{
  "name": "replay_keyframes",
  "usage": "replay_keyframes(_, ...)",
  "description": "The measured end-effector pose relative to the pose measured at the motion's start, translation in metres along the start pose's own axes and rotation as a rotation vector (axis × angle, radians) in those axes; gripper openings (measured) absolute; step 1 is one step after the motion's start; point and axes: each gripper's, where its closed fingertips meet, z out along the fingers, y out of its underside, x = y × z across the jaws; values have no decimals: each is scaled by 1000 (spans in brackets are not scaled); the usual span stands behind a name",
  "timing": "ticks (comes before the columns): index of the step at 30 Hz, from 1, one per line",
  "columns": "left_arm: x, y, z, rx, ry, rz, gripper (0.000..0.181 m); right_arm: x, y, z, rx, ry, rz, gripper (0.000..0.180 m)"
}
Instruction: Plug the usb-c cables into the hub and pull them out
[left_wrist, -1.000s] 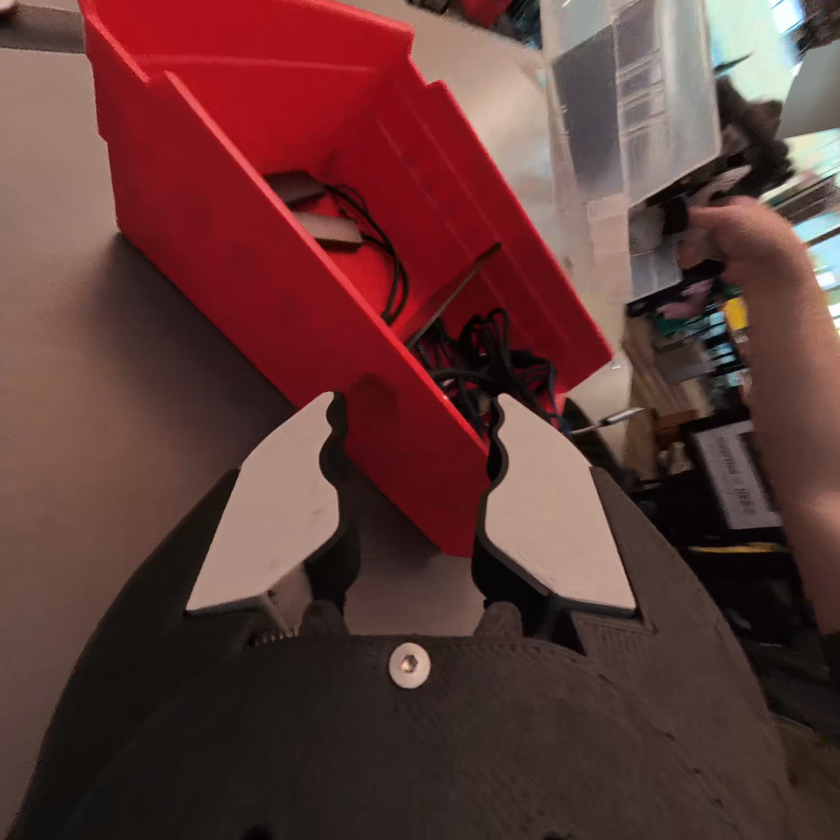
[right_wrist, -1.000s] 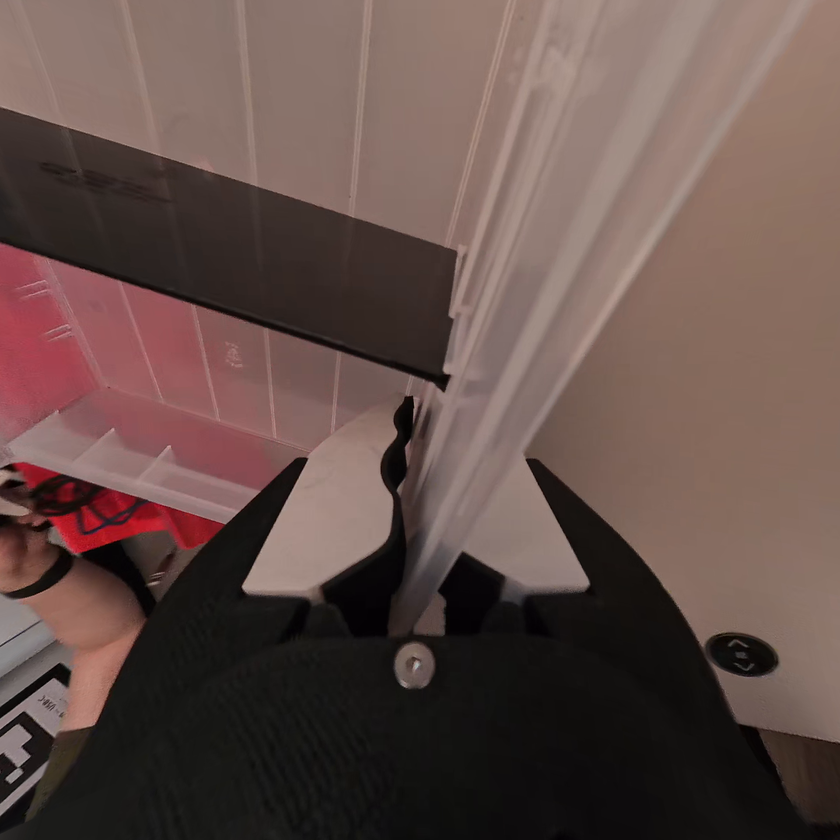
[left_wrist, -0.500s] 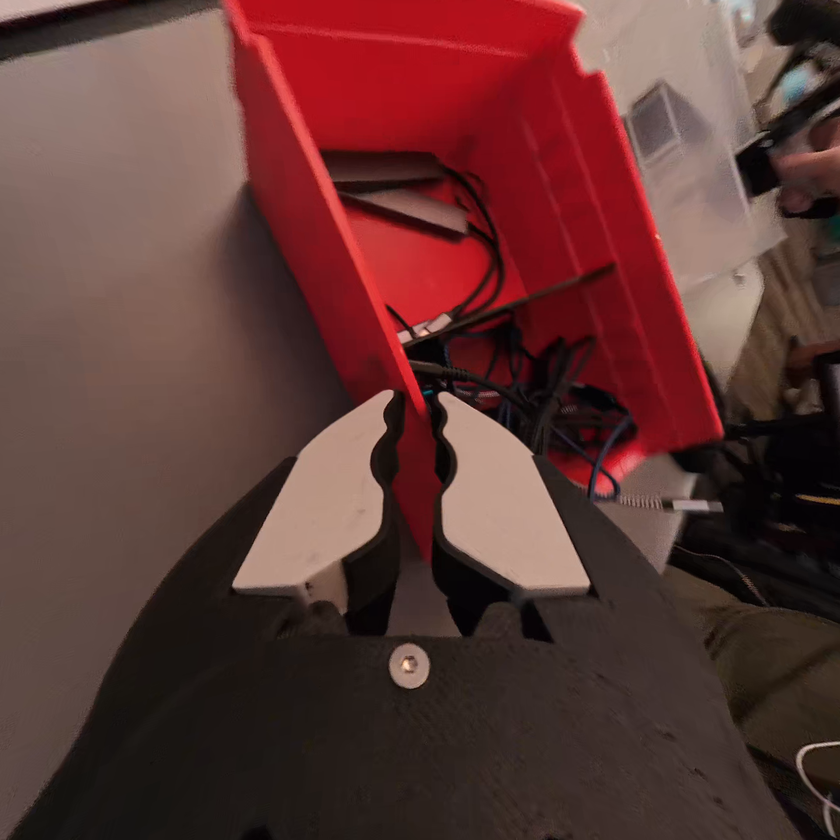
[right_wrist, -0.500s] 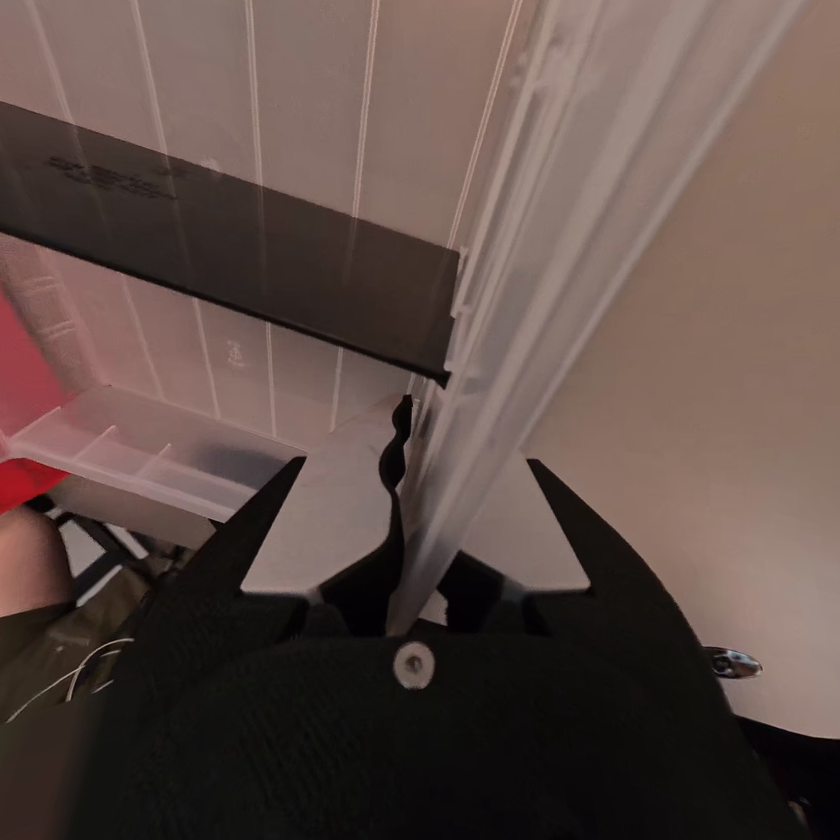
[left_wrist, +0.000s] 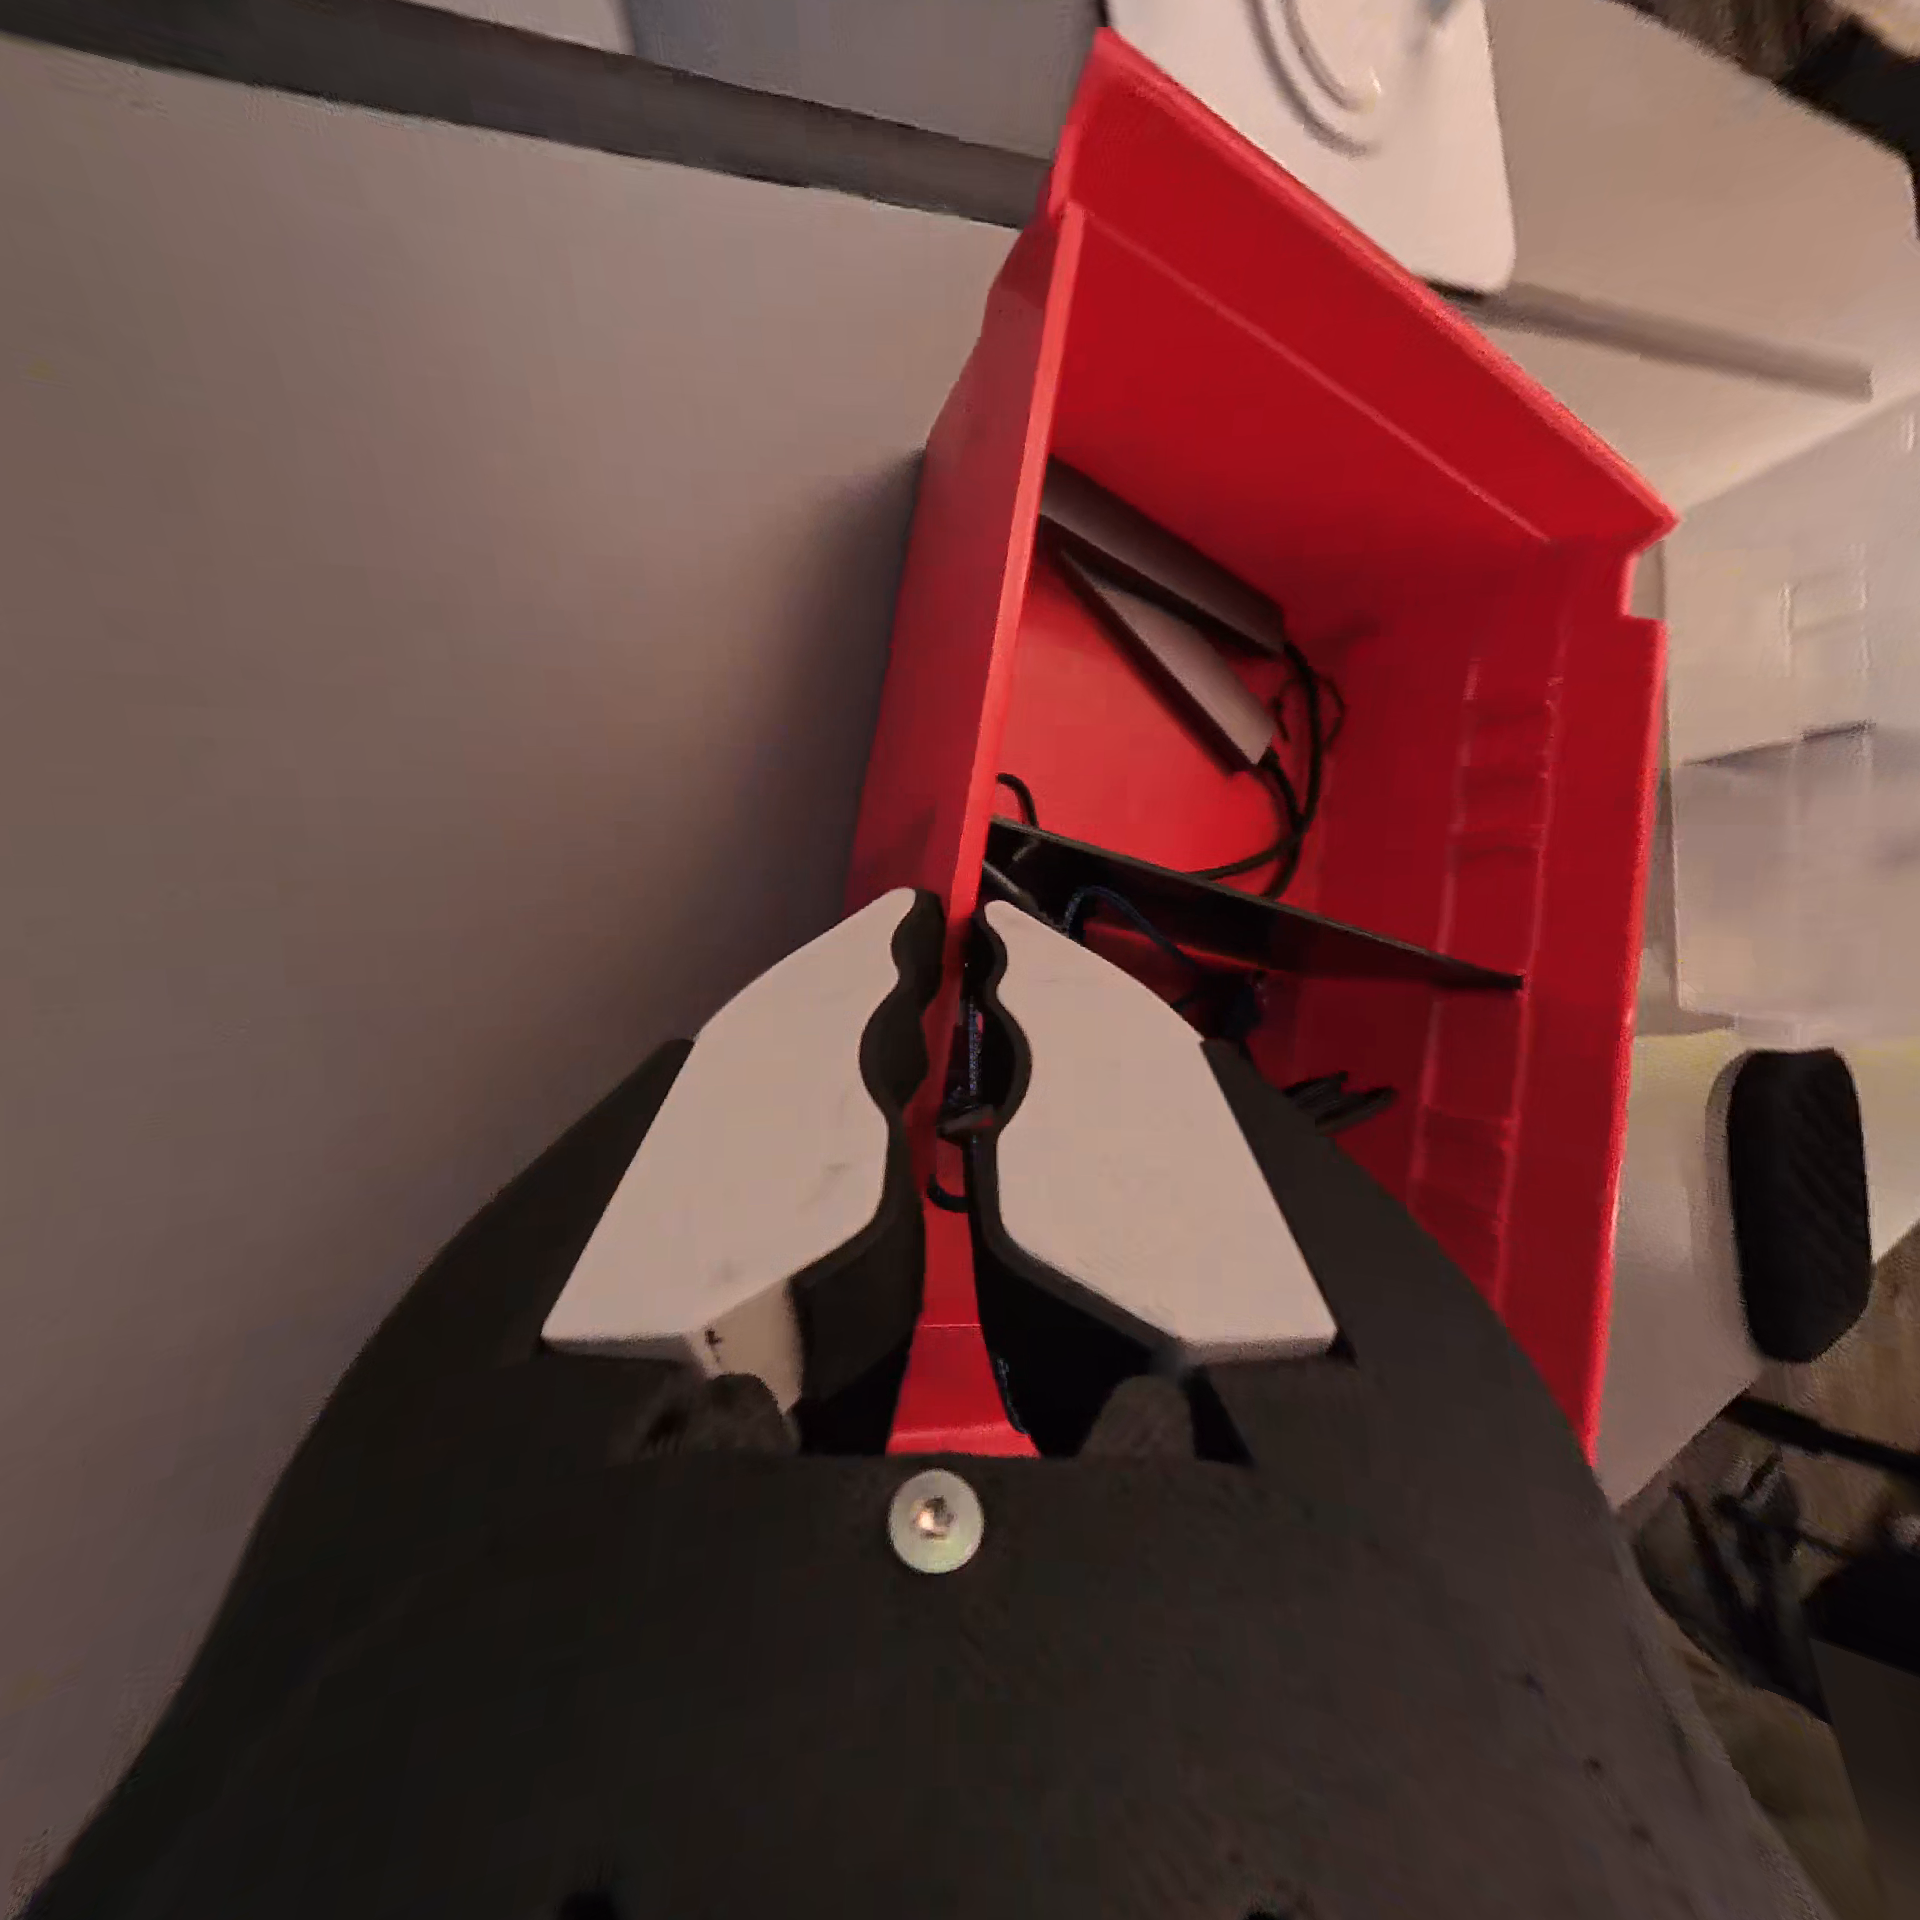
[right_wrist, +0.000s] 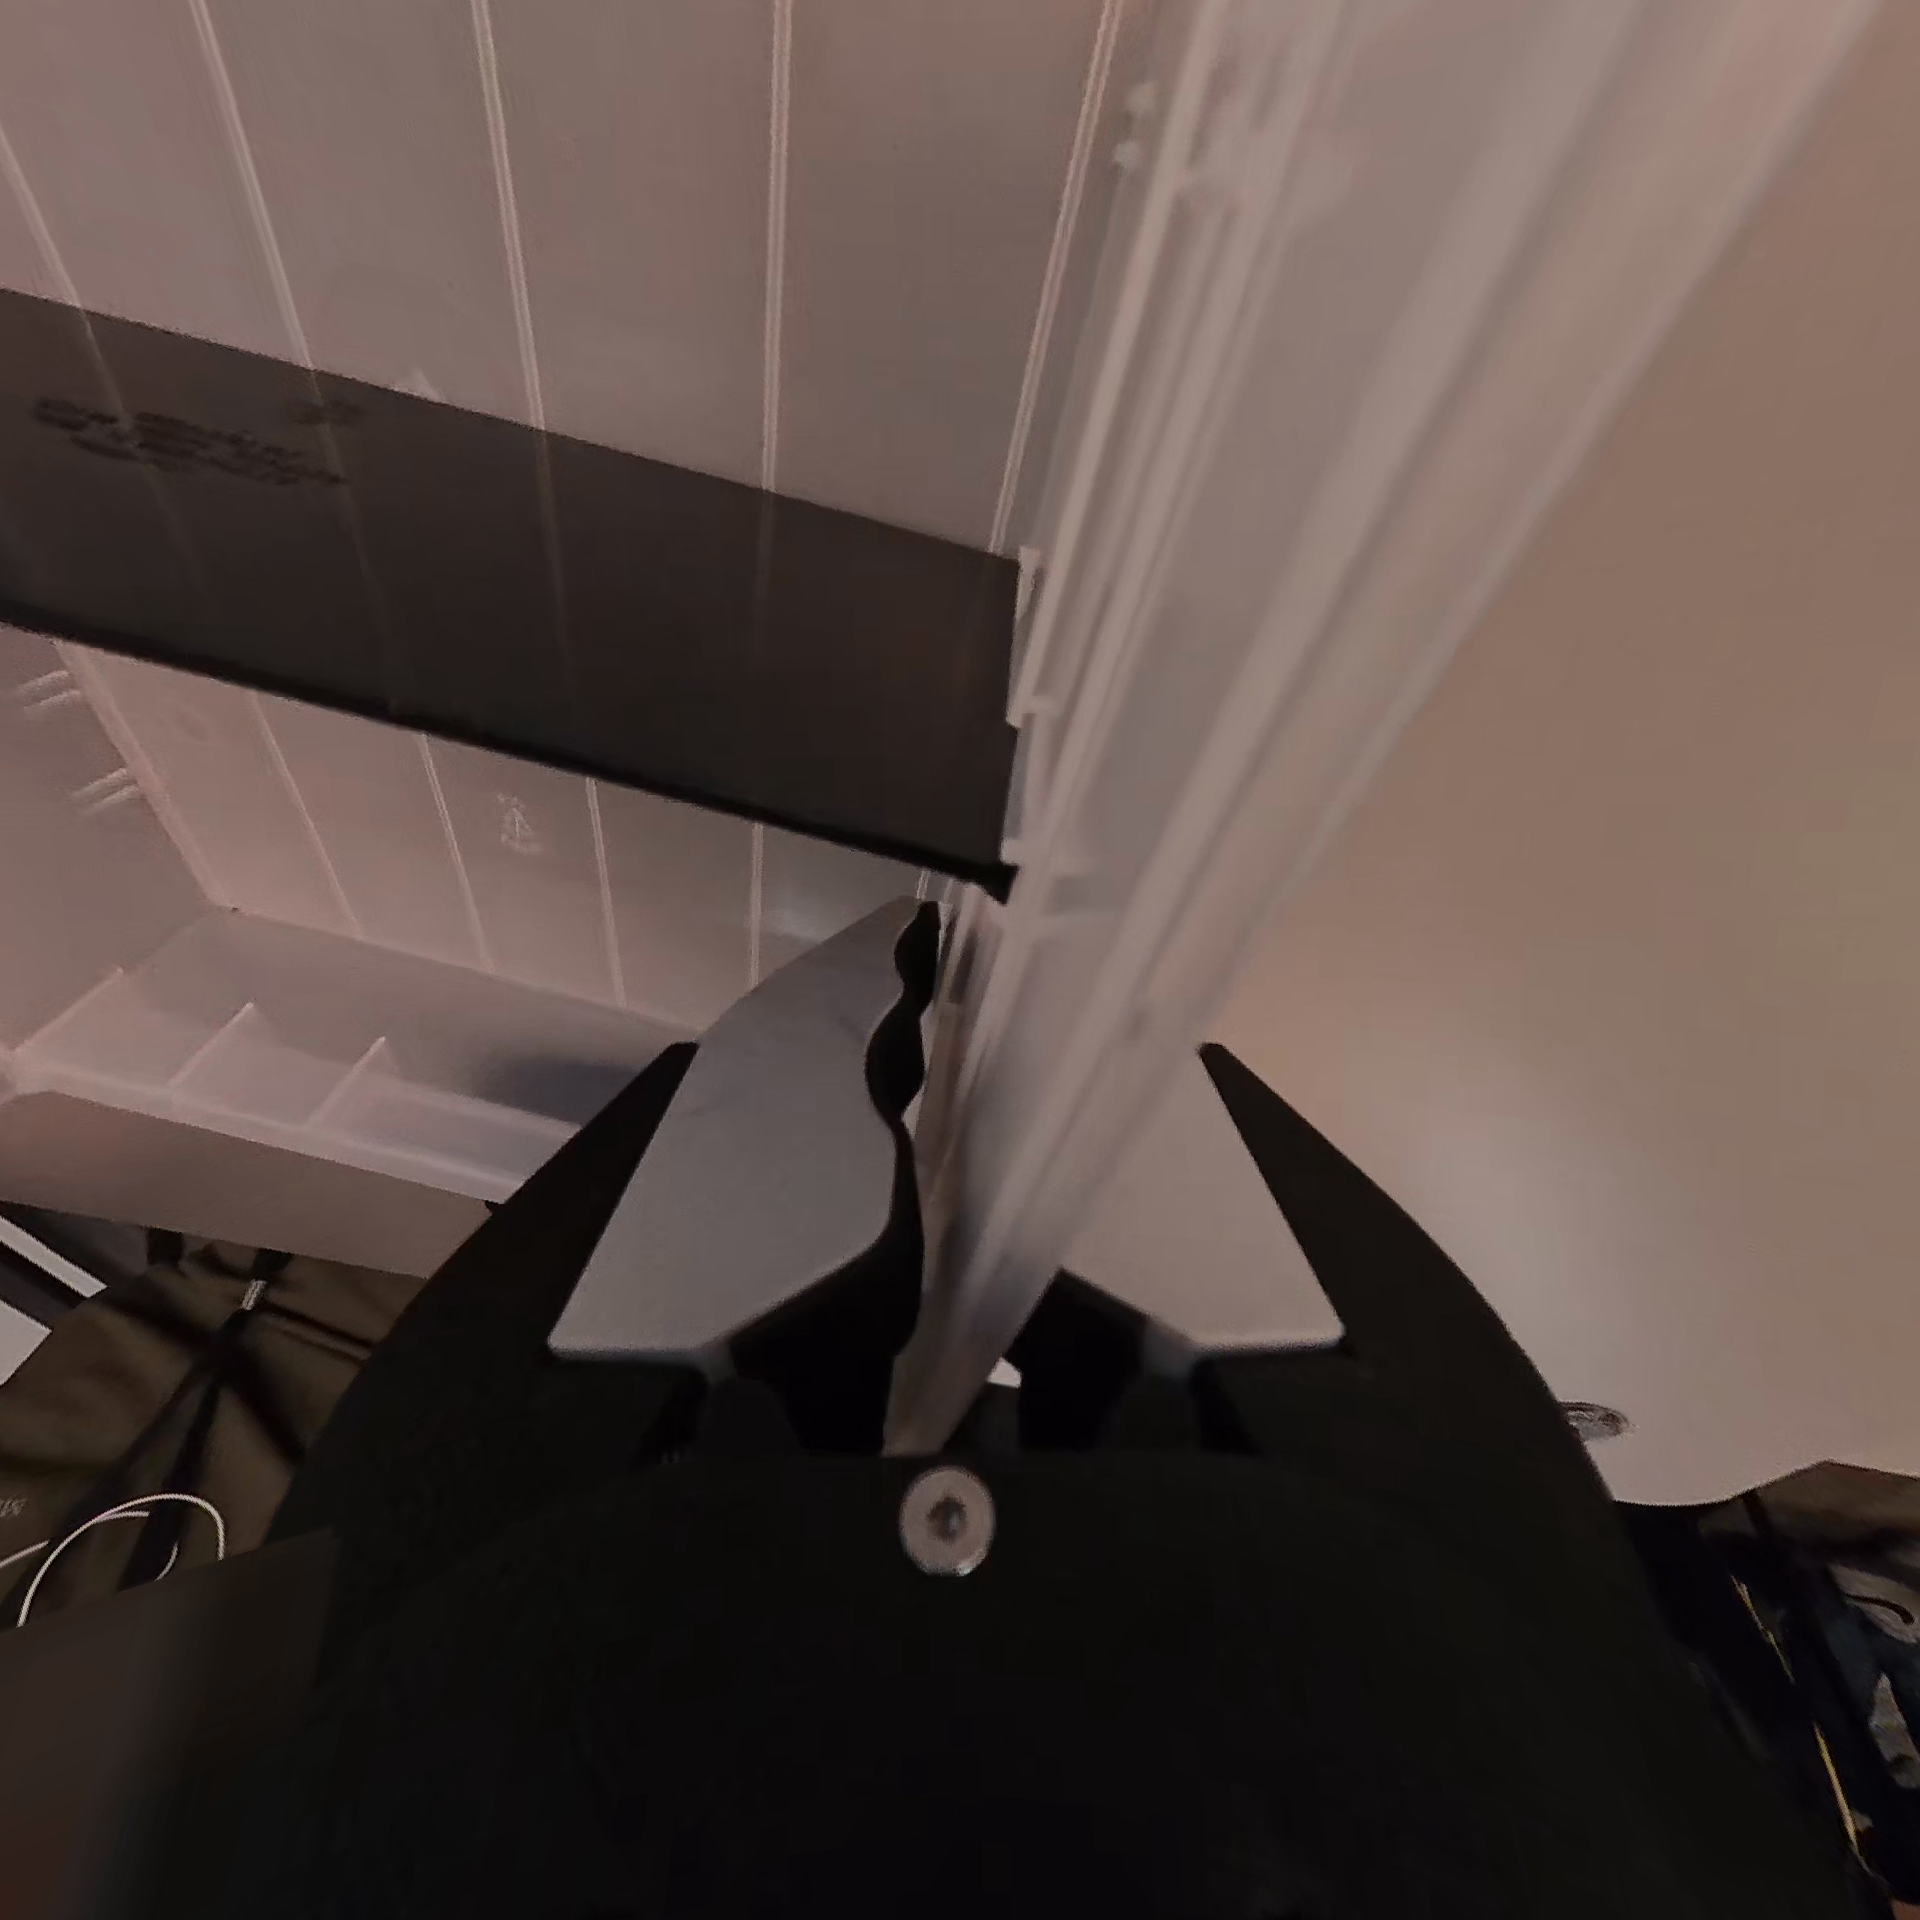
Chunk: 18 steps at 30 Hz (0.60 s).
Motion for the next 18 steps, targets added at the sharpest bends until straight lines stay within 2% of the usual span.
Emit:
replay_keyframes(7,-61,12,-46,101,-53,-158,5,32,-5,-7,-31,32,26,4)
replay_keyframes(18,-70,13,-54,136,-37,-182,6,54,9,-9,-27,5,130,3)
